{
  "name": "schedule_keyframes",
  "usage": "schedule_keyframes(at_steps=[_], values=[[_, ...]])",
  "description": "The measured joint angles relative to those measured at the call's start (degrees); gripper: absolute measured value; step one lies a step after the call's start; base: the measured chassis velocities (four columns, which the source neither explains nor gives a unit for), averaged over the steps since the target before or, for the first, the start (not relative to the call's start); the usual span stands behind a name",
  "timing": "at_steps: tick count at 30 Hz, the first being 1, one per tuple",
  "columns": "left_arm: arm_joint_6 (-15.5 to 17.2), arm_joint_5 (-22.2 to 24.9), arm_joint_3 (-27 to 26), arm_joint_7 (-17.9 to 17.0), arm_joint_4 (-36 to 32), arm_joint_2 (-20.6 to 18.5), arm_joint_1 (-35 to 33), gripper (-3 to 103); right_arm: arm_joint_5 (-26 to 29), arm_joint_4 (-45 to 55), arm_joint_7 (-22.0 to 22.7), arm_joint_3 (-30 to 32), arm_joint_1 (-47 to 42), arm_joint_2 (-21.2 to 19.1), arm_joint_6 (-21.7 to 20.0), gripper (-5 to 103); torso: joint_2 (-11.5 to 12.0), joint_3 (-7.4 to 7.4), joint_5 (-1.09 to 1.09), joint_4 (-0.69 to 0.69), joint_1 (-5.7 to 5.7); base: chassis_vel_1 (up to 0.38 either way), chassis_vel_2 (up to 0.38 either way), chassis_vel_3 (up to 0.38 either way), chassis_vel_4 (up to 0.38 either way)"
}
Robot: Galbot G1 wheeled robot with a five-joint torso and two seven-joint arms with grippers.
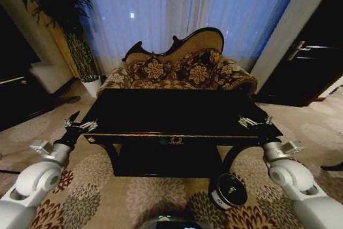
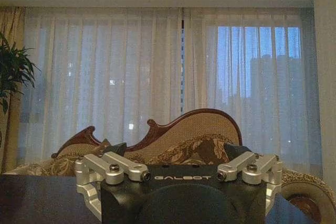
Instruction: Move to the front of the table and place the trash on the table into the trash bin.
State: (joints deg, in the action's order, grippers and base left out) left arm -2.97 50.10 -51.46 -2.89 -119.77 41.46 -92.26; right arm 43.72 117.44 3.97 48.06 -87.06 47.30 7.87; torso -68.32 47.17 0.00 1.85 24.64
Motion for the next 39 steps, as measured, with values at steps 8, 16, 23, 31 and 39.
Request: schedule_keyframes(at_steps=[8,16,23,31,39], values=[[0.0,0.0,0.0,0.0,0.0,0.0,0.0,100,0.03,0.03,-0.03,0.04,-0.02,0.0,0.02,100,0.0,0.0,0.0,0.0,0.0,0.0,0.0,0.0,0.0],[0.0,0.0,0.0,0.0,0.0,0.0,0.0,100,0.05,0.06,-0.04,0.07,-0.03,0.03,0.06,100,0.0,0.0,0.0,0.0,0.0,0.0,0.0,0.0,0.0],[0.0,0.0,0.0,0.0,0.0,0.0,0.0,100,0.05,0.07,-0.04,0.09,-0.03,0.03,0.06,100,0.01,0.0,0.0,0.0,0.01,0.012,-0.013,-0.017,0.014],[0.0,0.0,0.0,0.0,0.0,0.0,0.0,100,0.05,0.07,-0.04,0.11,-0.03,0.03,0.06,100,0.01,0.0,0.0,0.0,0.01,0.102,-0.112,-0.117,0.116],[0.0,0.0,0.0,0.0,0.0,0.0,0.0,100,0.05,0.08,-0.04,0.11,-0.05,0.03,0.06,100,0.0,-0.01,0.0,0.0,-0.02,0.166,-0.17,-0.182,0.163]])
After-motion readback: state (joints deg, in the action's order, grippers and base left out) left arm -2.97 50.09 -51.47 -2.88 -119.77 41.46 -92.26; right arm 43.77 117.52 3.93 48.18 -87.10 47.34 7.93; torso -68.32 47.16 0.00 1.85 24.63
